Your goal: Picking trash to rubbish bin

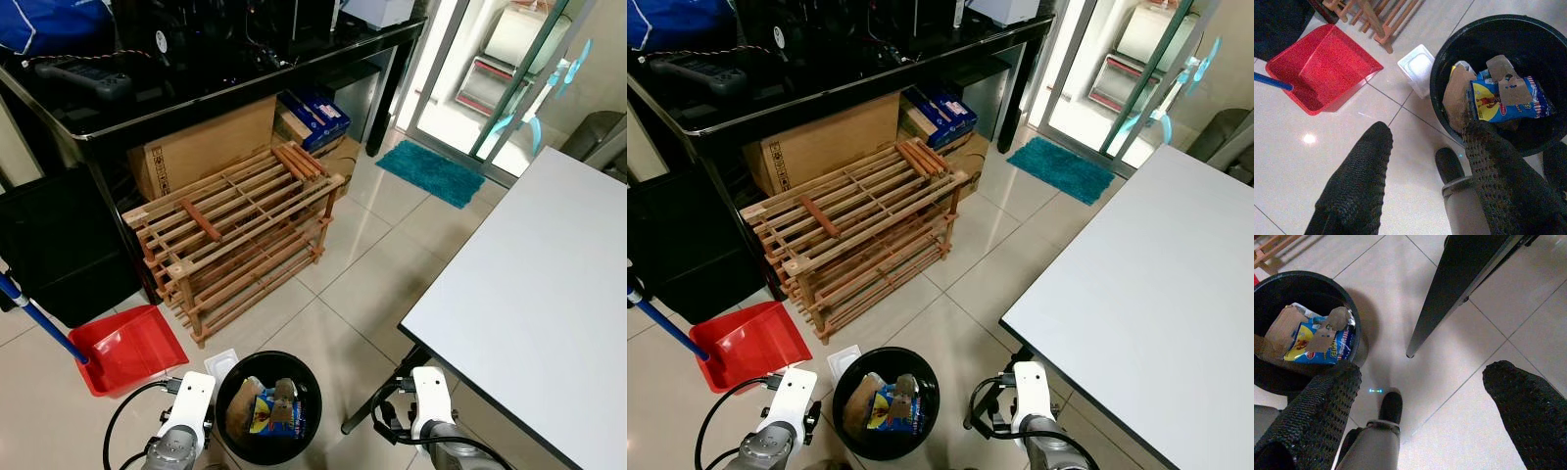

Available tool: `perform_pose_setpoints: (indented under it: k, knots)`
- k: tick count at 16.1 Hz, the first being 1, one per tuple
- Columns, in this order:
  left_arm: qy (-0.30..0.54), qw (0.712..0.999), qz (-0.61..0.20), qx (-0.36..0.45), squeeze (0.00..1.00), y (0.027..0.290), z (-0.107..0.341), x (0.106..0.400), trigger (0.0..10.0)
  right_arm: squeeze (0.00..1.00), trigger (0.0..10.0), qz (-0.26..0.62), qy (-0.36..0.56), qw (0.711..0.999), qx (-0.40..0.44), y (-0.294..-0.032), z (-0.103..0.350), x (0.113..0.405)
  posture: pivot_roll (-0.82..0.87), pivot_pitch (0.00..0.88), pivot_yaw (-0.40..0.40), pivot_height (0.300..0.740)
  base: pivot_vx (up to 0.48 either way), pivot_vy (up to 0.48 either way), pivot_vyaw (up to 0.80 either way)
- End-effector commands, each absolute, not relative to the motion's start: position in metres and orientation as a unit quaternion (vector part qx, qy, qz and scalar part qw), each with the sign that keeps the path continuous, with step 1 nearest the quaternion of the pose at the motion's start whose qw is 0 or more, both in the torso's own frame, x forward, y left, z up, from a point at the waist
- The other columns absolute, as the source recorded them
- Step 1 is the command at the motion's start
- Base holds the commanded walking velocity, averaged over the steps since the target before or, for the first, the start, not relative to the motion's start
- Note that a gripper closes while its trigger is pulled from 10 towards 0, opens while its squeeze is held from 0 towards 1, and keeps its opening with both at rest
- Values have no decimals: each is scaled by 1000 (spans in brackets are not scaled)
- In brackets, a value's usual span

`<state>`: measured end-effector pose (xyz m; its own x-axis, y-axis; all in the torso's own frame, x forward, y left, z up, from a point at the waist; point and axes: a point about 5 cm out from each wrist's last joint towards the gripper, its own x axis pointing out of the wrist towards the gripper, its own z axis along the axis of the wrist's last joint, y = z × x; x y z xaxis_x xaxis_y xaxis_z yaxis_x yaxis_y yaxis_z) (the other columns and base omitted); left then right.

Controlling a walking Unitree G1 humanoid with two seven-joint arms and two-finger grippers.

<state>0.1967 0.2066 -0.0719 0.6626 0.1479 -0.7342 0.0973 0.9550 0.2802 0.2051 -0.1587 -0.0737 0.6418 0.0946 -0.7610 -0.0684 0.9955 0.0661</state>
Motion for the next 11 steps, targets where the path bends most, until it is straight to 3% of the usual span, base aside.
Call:
perform_pose_setpoints:
  k: [1, 11]
  knots:
    - [417, 897, 17, 147, 0, 204, -74, 193, 10000, 0, 10000, 32, 422, 906, 13, -165, -74, 204, -21, 42, -124, 740, 0, 0, 0]
    - [417, 897, 16, 145, 0, 203, -74, 194, 10000, 0, 10000, 27, 423, 905, 12, -167, -74, 204, -21, 42, -124, 740, 0, 0, 0]
